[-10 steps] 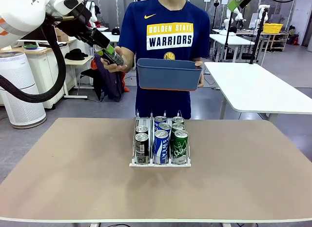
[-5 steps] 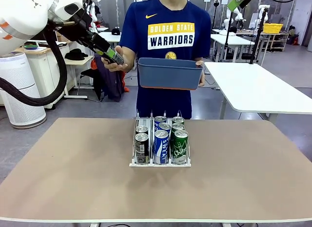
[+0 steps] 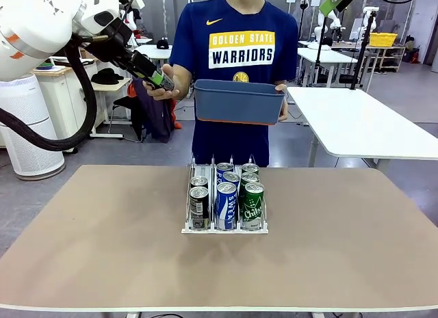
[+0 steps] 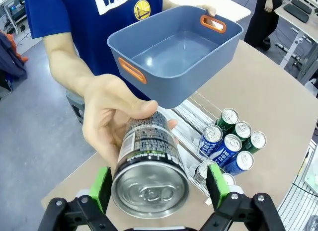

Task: Fill the beverage cans into the dispenser.
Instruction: Pick up the Pepsi coke handed by the human.

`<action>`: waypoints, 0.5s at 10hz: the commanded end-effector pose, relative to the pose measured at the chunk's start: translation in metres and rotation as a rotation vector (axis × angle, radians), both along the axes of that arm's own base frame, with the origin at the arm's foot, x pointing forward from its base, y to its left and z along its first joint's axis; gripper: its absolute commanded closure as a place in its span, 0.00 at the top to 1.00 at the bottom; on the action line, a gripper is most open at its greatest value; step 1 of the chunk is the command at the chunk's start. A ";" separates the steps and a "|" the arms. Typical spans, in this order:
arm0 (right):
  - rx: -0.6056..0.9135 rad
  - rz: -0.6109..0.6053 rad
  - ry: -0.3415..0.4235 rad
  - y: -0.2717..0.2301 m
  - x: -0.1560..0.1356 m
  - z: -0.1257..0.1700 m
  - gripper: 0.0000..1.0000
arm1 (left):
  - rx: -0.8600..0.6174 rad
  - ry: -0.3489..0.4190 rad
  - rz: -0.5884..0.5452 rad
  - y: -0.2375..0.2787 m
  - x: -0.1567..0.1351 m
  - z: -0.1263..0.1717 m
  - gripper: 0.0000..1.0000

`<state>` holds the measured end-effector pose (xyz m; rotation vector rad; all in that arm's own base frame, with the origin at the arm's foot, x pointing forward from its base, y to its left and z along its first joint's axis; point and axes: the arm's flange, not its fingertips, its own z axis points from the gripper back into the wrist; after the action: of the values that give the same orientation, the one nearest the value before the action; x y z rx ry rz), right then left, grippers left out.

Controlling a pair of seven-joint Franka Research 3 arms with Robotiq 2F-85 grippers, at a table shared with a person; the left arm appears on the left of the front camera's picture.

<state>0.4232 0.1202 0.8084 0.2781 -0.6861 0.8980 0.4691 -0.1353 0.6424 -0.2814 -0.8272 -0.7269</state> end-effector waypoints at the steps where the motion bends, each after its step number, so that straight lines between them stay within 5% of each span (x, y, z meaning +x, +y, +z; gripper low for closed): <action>1: 0.002 0.003 0.002 0.000 -0.001 -0.001 1.00 | -0.020 -0.032 -0.038 0.006 0.010 0.002 1.00; 5: 0.002 0.003 0.002 0.000 -0.001 -0.001 1.00 | -0.019 -0.041 -0.044 0.005 0.013 0.009 1.00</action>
<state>0.4232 0.1202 0.8084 0.2781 -0.6861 0.8980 0.4753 -0.1365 0.6548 -0.2755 -0.8512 -0.7353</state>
